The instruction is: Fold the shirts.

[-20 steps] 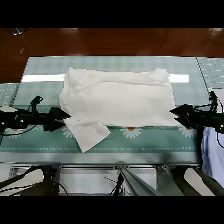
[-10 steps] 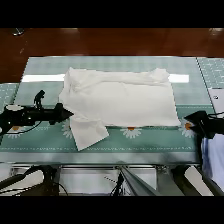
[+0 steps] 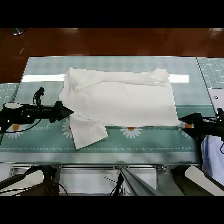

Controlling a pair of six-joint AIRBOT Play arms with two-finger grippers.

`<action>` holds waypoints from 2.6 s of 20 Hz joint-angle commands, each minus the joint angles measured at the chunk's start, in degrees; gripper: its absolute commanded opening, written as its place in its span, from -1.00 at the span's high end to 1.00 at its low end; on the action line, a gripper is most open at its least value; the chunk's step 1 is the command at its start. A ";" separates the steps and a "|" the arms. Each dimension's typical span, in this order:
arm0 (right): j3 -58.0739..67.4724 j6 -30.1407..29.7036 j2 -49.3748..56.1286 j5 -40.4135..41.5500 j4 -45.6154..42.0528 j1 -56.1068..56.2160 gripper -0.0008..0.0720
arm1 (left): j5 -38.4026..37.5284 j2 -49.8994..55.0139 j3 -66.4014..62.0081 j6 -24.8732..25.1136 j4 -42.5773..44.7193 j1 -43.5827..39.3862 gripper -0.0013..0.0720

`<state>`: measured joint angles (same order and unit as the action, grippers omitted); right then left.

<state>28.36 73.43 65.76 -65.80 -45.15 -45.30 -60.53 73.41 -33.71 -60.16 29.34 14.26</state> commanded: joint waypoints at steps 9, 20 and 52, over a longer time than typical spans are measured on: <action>15.32 -0.26 12.87 7.10 1.20 21.97 0.91 | 0.11 -0.04 -3.32 -4.17 -0.52 0.61 0.91; 93.39 12.22 8.52 -16.09 -12.02 29.81 0.91 | -4.63 -7.23 -72.15 -10.25 9.49 0.72 0.91; 37.13 4.09 -4.17 4.76 -11.19 29.99 0.91 | 14.12 -8.59 -31.36 -28.22 47.25 -11.78 0.91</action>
<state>68.99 81.69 50.46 -73.06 -62.89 -15.46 -59.11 54.52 -67.13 -88.33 80.99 2.48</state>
